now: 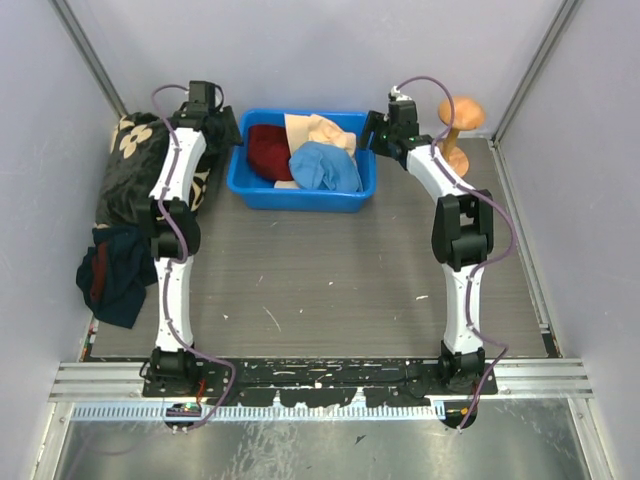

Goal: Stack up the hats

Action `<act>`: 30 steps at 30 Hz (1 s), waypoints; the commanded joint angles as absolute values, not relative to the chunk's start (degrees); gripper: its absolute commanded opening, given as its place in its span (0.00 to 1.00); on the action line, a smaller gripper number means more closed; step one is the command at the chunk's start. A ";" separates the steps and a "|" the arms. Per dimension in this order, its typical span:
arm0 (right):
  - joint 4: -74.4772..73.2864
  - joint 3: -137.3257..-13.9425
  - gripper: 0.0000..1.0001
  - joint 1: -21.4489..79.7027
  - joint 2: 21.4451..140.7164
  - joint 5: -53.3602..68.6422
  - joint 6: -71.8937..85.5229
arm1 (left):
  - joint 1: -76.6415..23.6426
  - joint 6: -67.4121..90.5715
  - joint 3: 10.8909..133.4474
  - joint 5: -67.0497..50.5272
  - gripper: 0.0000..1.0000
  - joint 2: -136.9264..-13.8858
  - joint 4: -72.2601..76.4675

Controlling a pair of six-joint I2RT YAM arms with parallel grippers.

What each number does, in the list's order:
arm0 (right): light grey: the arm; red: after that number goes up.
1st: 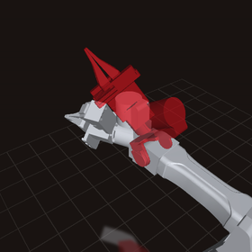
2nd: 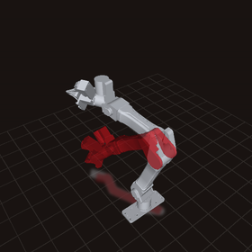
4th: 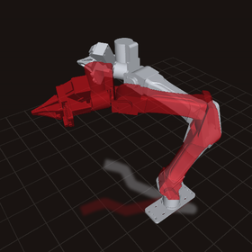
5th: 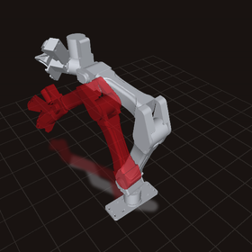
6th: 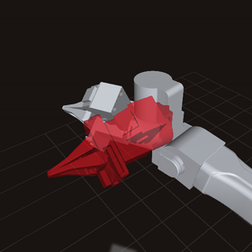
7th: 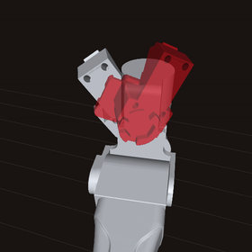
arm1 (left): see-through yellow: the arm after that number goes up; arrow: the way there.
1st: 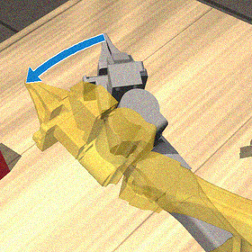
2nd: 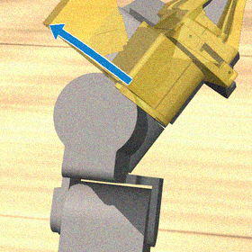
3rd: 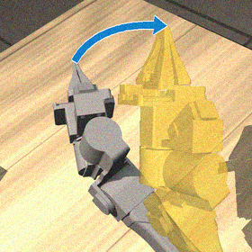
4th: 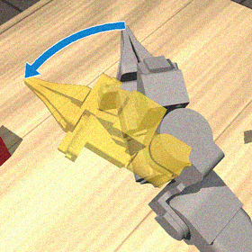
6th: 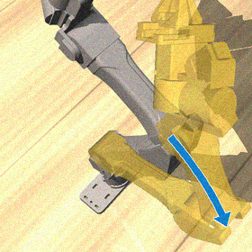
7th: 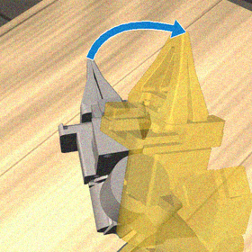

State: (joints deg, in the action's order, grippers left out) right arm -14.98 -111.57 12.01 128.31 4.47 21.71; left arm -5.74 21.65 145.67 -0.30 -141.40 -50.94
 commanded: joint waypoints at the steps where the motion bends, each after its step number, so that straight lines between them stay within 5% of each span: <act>1: -10.54 -114.58 0.75 11.87 120.89 6.24 19.76 | -4.32 21.99 137.46 -5.44 0.66 -130.54 -42.01; 5: -11.03 -107.38 0.76 11.81 111.59 4.50 19.83 | -4.31 23.20 127.51 -9.08 0.81 -118.98 -42.17; 8: -18.61 -104.12 0.75 11.84 105.66 3.83 20.59 | -4.67 24.14 117.97 -12.25 0.81 -110.22 -42.57; 9: -21.70 -103.26 0.76 11.87 104.36 4.32 20.95 | -4.90 24.35 113.74 -13.11 0.79 -107.40 -42.48; 12: -27.27 -96.86 0.68 12.78 99.05 6.50 23.10 | -5.14 26.44 102.88 -13.64 0.51 -101.07 -44.88; 16: -29.64 -87.47 0.31 16.03 92.57 6.74 23.71 | -5.70 26.94 92.63 -16.13 0.20 -96.48 -50.27; 19: -30.98 -83.66 0.17 18.51 90.22 7.48 24.56 | -7.78 27.85 83.25 -15.68 0.17 -91.68 -49.36; 30: -25.64 -75.99 0.17 26.19 94.16 5.66 27.20 | -11.42 28.52 80.56 -12.89 0.19 -96.99 -43.09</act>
State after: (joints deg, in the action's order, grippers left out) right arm -30.74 -76.07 26.17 92.03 6.61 25.98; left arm -11.73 28.58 77.87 -14.02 -93.80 -48.38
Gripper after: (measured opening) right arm 0.168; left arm 0.189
